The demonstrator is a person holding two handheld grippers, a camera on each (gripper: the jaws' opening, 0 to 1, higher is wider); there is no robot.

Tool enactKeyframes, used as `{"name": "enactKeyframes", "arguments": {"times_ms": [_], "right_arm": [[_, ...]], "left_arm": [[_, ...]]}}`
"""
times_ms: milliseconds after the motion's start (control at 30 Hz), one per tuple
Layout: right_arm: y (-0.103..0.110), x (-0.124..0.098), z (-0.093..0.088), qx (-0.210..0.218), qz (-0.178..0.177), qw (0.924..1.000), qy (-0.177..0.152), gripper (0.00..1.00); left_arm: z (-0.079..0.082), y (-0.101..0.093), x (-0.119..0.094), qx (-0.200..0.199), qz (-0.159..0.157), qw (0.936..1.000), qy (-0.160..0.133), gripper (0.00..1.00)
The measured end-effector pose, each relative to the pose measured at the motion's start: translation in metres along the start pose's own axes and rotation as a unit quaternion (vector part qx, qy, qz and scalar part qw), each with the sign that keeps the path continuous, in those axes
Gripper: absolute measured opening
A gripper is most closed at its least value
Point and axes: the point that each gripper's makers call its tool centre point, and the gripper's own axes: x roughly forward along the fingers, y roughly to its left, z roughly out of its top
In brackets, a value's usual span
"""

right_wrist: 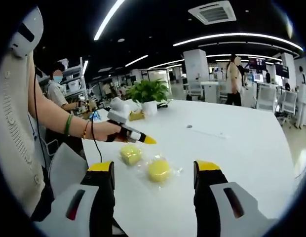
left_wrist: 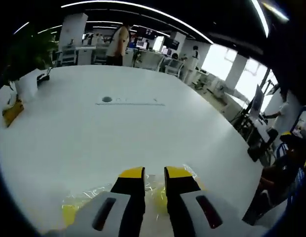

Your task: Compare the silicone blocks by pressing each to a similar depth, holding the contact briefly, and releasing to observe deformation and rebound differences across the visible hardness samples.

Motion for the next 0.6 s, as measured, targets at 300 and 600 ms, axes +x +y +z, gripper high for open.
{"name": "enactKeyframes", "arguments": {"times_ms": [300, 600], "right_arm": [[0.031, 0.004, 0.01, -0.008, -0.012, 0.9997, -0.017, 0.58], [0.063, 0.012, 0.006, 0.015, -0.016, 0.9994, -0.025, 0.62]], "left_arm": [[0.034, -0.022, -0.068, 0.024, -0.047, 0.9969, -0.057, 0.21], [0.041, -0.006, -0.146, 0.03, -0.058, 0.993, -0.098, 0.24]]}}
